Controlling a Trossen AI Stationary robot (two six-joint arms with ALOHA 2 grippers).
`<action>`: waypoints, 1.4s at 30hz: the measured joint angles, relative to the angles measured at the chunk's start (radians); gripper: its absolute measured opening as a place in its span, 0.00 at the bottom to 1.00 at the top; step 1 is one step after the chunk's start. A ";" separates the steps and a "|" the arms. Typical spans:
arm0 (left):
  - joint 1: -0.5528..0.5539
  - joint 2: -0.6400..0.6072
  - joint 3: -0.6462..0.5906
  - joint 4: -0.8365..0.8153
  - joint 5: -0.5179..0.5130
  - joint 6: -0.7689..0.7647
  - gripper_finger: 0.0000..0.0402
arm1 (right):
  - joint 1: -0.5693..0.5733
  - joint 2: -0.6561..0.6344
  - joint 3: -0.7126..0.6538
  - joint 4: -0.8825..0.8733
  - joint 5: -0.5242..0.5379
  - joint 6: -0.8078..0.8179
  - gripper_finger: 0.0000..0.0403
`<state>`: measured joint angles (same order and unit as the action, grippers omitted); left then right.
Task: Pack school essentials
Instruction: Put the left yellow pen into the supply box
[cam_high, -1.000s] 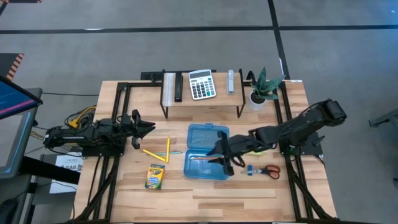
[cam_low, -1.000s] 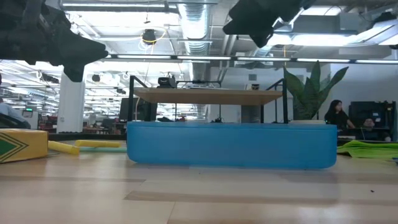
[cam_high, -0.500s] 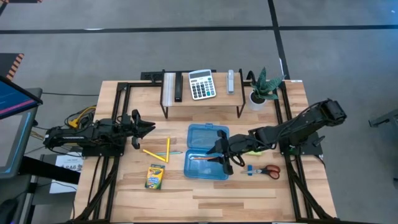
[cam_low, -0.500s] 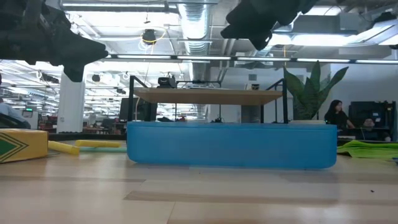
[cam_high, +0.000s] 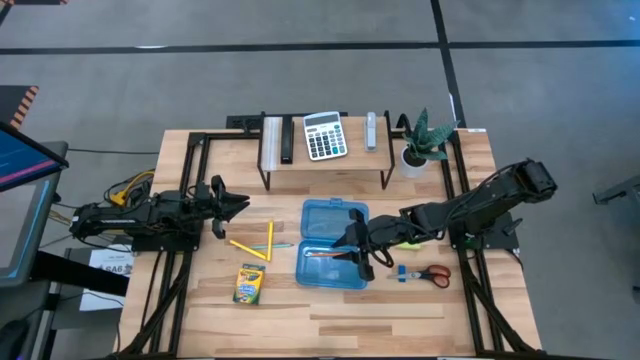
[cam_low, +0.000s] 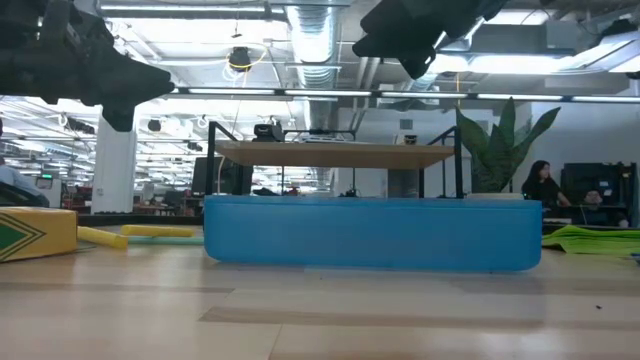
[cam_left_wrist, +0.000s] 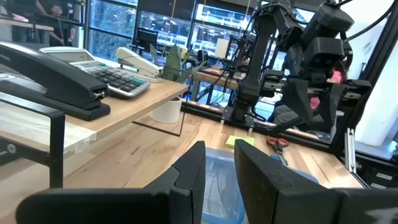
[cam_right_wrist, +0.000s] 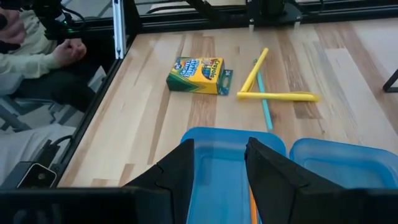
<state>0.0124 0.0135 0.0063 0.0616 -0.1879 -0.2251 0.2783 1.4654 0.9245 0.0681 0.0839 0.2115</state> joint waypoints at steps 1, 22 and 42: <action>0.000 0.000 0.000 0.000 0.000 0.004 0.18 | 0.000 0.000 0.000 0.000 0.000 0.000 0.41; 0.000 0.000 0.000 -0.003 0.019 0.007 0.18 | 0.001 0.000 0.000 0.023 0.000 -0.008 0.41; 0.000 0.000 0.000 -0.003 0.019 0.007 0.18 | 0.001 0.000 0.000 0.022 0.000 -0.014 0.41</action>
<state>0.0124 0.0135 0.0063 0.0586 -0.1684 -0.2183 0.2790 1.4658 0.9249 0.0899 0.0837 0.1979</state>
